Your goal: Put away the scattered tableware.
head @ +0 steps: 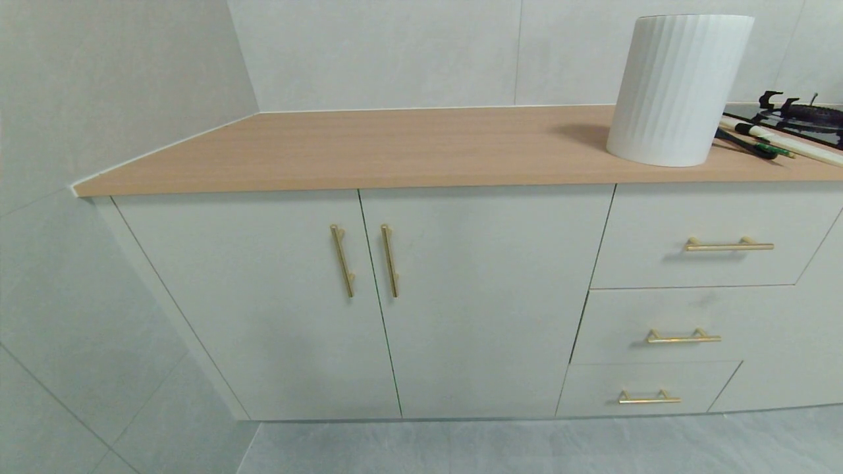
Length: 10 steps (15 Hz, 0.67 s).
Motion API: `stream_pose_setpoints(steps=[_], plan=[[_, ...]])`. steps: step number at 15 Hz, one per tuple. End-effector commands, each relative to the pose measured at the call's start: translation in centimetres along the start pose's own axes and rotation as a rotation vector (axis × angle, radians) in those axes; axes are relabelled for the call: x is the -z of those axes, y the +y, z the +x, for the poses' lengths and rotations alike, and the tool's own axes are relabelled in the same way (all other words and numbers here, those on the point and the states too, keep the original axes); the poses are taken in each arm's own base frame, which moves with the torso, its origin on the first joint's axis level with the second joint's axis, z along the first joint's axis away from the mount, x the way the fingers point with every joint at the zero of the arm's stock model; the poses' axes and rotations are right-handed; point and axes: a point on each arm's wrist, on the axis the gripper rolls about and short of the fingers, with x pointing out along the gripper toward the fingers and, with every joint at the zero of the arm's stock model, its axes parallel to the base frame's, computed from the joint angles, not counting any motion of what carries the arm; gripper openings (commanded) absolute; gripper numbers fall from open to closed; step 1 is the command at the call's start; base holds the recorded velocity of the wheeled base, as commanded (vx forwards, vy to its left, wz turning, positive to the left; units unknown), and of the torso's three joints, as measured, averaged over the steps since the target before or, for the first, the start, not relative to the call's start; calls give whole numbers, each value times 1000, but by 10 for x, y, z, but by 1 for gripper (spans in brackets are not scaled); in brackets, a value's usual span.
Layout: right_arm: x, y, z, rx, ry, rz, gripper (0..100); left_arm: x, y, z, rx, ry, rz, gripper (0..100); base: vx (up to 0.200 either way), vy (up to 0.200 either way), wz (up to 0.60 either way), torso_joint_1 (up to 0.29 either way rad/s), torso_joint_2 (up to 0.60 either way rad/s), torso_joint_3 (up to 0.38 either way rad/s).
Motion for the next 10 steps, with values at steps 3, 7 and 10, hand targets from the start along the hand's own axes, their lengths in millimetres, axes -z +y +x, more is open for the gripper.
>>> stream_pose_setpoints(steps=[3, 7, 10], plan=[[0, 0, 0, -1, 7, 3, 100, 2, -1, 0, 34, 16, -61, 100, 0, 0, 0, 0, 0, 0], [0, 0, 0, -1, 7, 2, 100, 2, -1, 0, 30, 17, -65, 100, 0, 0, 0, 0, 0, 0], [0, 0, 0, -1, 7, 3, 100, 2, -1, 0, 30, 15, -65, 100, 0, 0, 0, 0, 0, 0]])
